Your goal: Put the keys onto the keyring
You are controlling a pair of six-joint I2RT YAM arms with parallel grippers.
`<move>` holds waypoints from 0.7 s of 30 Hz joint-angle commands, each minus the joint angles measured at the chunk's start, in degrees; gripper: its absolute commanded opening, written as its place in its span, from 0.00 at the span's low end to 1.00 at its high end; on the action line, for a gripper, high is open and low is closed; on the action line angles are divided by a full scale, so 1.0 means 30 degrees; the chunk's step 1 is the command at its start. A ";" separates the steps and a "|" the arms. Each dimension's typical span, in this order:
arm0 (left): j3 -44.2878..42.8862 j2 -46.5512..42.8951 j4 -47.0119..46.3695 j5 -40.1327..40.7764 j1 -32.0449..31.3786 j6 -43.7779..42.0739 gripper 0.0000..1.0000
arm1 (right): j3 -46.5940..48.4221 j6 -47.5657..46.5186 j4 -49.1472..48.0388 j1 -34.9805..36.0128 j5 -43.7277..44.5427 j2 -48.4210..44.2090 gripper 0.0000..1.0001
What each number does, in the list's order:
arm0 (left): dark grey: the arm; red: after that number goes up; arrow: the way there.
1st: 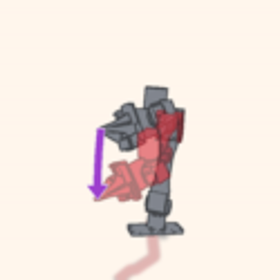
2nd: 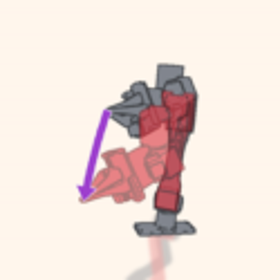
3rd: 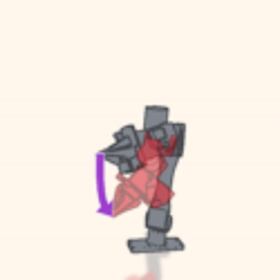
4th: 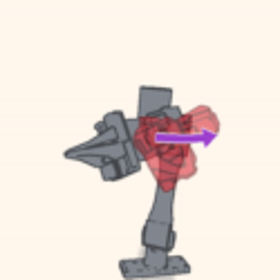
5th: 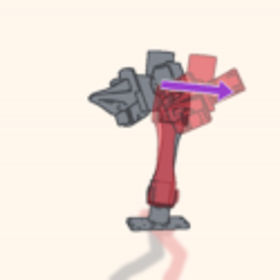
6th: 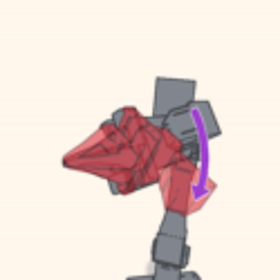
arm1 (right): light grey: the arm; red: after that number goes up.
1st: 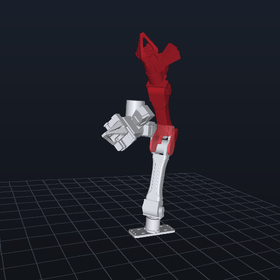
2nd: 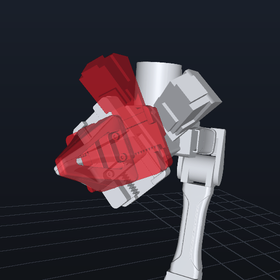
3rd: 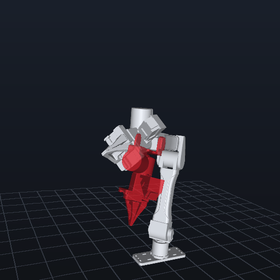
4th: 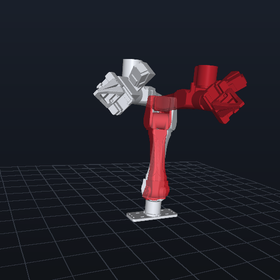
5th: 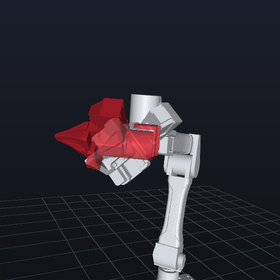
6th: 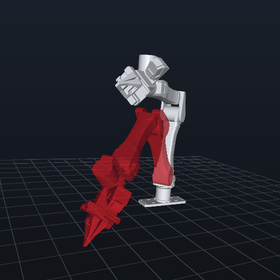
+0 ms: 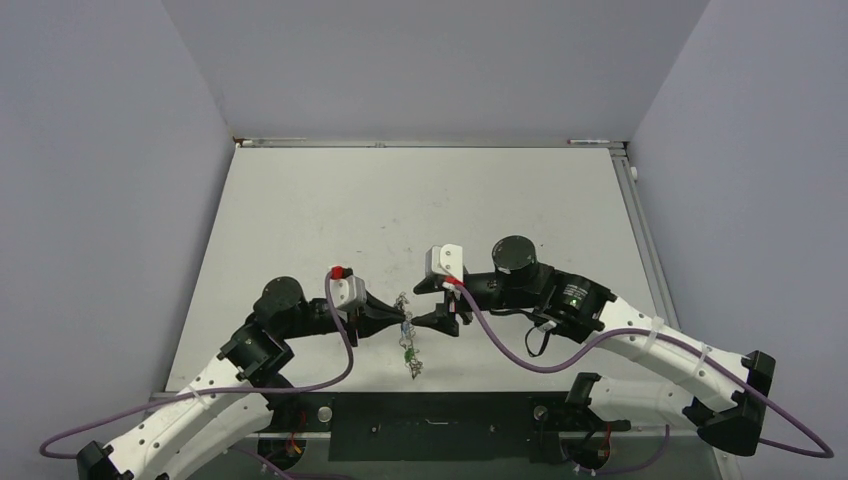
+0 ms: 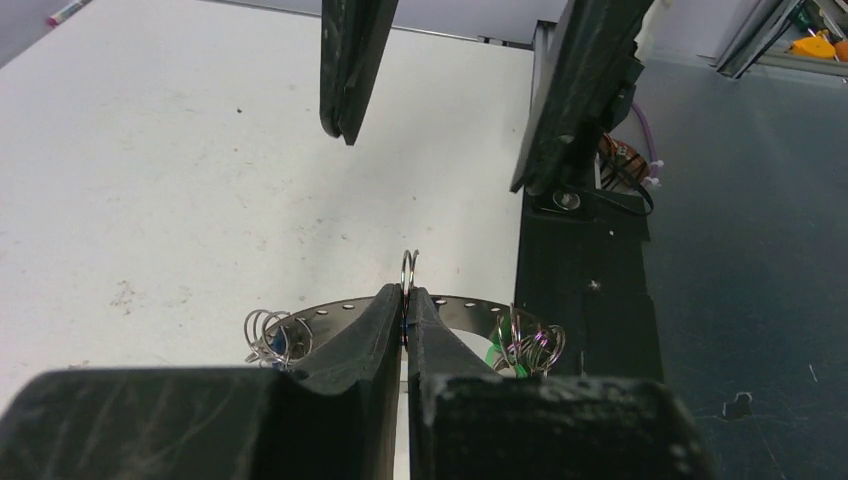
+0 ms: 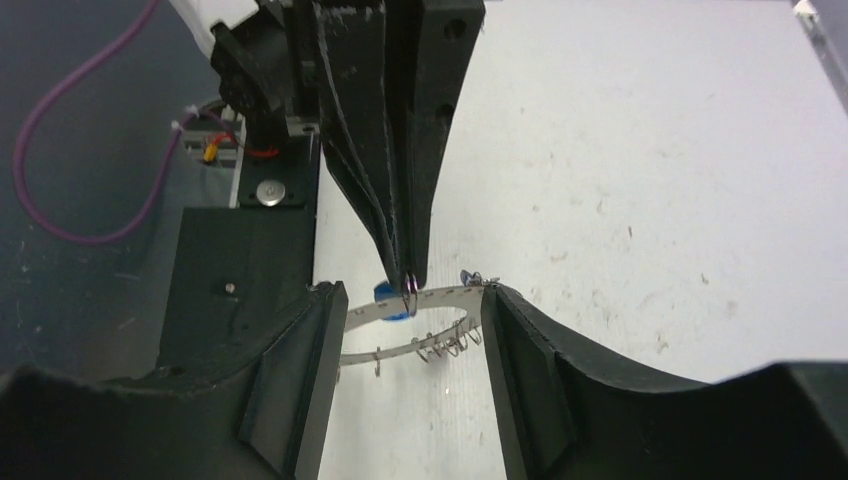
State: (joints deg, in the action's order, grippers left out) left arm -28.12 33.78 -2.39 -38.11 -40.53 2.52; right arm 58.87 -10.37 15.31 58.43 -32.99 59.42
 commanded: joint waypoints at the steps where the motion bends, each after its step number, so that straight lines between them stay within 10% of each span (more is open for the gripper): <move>1: -0.1383 0.0136 0.0155 0.0163 -0.0688 -0.0724 0.00 | 0.1084 -0.1006 0.3038 -0.0026 0.0703 0.0177 0.51; 21: -0.1588 0.0517 0.0768 0.0499 -0.1335 -0.1427 0.00 | 0.1160 -0.1145 0.2057 0.0160 -0.0415 0.2143 0.35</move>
State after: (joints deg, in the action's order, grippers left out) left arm -29.41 35.66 2.04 -36.86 -44.21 -0.75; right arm 60.27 -13.52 25.32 58.57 -32.62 66.24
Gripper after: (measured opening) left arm 0.009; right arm 0.353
